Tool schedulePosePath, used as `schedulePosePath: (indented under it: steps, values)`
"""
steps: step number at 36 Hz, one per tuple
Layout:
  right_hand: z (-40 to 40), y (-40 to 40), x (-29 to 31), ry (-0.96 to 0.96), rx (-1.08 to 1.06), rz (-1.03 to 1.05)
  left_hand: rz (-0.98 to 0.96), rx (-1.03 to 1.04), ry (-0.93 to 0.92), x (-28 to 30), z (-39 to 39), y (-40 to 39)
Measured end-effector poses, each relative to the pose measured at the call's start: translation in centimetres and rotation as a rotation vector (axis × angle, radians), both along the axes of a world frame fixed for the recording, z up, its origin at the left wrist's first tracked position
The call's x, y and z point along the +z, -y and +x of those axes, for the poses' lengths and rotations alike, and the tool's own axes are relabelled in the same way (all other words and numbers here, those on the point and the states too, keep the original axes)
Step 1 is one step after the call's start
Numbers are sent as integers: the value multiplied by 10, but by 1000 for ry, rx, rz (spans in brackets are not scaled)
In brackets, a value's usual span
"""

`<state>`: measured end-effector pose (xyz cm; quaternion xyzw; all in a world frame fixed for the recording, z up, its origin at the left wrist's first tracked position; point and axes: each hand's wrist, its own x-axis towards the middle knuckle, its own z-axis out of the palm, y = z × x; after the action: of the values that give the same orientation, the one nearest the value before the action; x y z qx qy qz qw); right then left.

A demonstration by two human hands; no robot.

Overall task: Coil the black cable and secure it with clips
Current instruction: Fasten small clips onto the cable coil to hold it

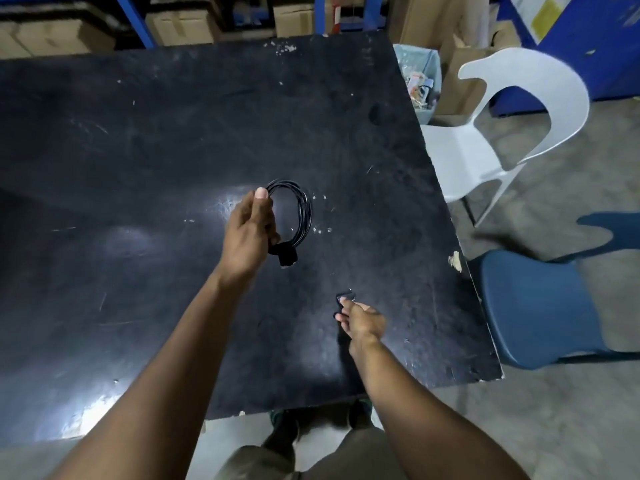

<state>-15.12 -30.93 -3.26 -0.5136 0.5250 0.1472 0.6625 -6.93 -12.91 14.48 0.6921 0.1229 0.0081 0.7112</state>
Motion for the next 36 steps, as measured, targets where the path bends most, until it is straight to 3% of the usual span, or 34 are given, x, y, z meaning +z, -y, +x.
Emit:
schedulePosePath:
  steps: [12,16,21,28,32,36]
  values:
    - [23,-17,-4,4,38,-235,25,-28,-21,-7,-8,2]
    - [28,-17,8,209,218,-381,50,-12,-21,-5,-10,-3]
    - [38,-4,42,545,353,-355,80,-22,-5,7,-7,-8]
    - [44,11,142,929,505,-336,164,-64,116,24,-2,-14]
    - [40,11,211,1091,557,-272,344,-55,160,32,1,-12]
    - [46,1,245,1124,668,-286,516,-41,237,43,-2,-7]
